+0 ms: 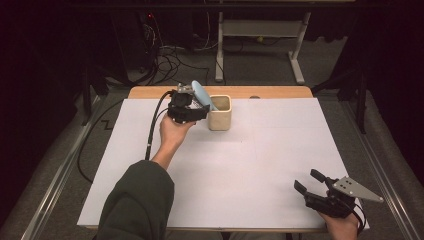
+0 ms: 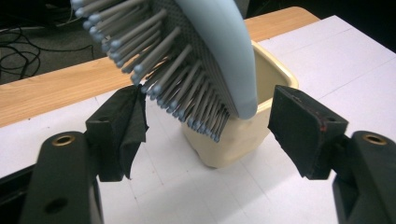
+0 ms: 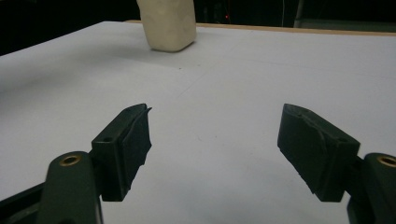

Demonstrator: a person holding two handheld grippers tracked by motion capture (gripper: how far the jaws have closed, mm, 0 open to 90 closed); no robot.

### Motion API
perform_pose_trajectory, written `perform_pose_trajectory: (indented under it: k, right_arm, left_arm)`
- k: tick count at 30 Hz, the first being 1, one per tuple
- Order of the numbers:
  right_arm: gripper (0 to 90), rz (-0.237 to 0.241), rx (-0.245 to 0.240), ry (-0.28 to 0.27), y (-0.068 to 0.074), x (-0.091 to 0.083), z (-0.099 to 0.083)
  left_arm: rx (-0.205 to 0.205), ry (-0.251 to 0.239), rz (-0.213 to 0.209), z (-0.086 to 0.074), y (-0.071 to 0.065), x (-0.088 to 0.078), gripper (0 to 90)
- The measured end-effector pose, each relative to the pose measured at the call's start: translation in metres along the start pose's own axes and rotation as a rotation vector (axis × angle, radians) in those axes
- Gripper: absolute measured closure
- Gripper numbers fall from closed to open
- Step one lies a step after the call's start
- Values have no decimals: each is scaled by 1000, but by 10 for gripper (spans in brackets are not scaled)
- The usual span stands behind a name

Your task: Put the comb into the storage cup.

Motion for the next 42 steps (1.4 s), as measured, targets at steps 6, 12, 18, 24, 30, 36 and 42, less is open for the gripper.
perform_pose_trajectory:
  k: [6, 12, 18, 24, 30, 36, 42]
  right_arm:
    - [261, 0, -2, 0, 1, 0, 0]
    - [261, 0, -1, -3, 0, 0, 0]
    - [261, -2, -2, 0, 1, 0, 0]
    - [261, -3, -3, 1, 0, 0, 0]
    - [261, 1, -3, -3, 1, 0, 1]
    - [261, -1, -4, -3, 1, 0, 1]
    - [261, -3, -2, -2, 0, 0, 1]
  left_arm:
    - [-1, -9, 4, -4, 4, -6, 306]
    - [4, -25, 1, -4, 6, -13, 321]
    - [8, -36, 2, -7, 10, -23, 327]
    - [18, -41, 33, -13, 18, -33, 328]
    - [10, -57, 42, -17, 24, -47, 327]
    - [13, -66, 42, -22, 28, -56, 328]
    - [13, -61, 44, -30, 33, -60, 330]
Point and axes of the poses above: each handheld gripper's, and its own axes: x roughly forward along the jaws, z roughly out of its top, y roughly to its left, the point moved 10 cm from there along x, roughly forward along the jaws, and after that the axes turned 7 degrees about -x, right-handed, at the moved point
